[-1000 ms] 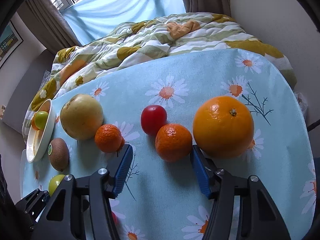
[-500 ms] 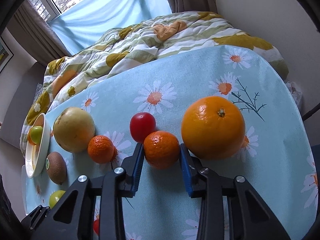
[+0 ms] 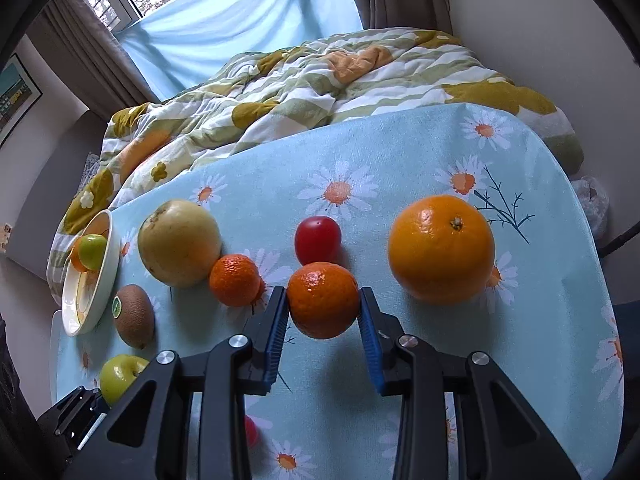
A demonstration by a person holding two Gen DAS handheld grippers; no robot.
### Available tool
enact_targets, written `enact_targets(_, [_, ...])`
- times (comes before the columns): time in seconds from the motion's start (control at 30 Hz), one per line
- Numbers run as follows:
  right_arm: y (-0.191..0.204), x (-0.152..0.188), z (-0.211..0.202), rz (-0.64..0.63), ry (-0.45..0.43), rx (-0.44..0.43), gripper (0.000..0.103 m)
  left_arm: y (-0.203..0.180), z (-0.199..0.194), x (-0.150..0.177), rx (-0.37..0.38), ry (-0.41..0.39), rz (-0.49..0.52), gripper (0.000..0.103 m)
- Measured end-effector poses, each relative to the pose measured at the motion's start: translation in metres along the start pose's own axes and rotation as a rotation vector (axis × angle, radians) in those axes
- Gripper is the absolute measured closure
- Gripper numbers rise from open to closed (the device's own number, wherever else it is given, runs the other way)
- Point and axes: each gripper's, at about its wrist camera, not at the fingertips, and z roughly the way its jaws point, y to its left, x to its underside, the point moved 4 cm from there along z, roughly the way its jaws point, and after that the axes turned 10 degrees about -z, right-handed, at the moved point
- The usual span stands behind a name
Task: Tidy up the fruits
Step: 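Carry the pomelo into the duck bowl and open the left tool while the right tool carries the tangerine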
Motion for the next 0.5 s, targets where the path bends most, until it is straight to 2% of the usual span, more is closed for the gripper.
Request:
enact_targets(0.27, [0.024, -0.012, -0.032, -0.091, -0.025, -0.037, 0.071, 0.005, -0.046, -0.019, 0.002, -0.078, -0.01, 0.043])
enact_targets(0.5, [0.068, -0.024, -0.057, -0.19, -0.057, -0.068, 0.071, 0.037, -0.085, -0.041, -0.012, -0.161, -0.024, 0.043])
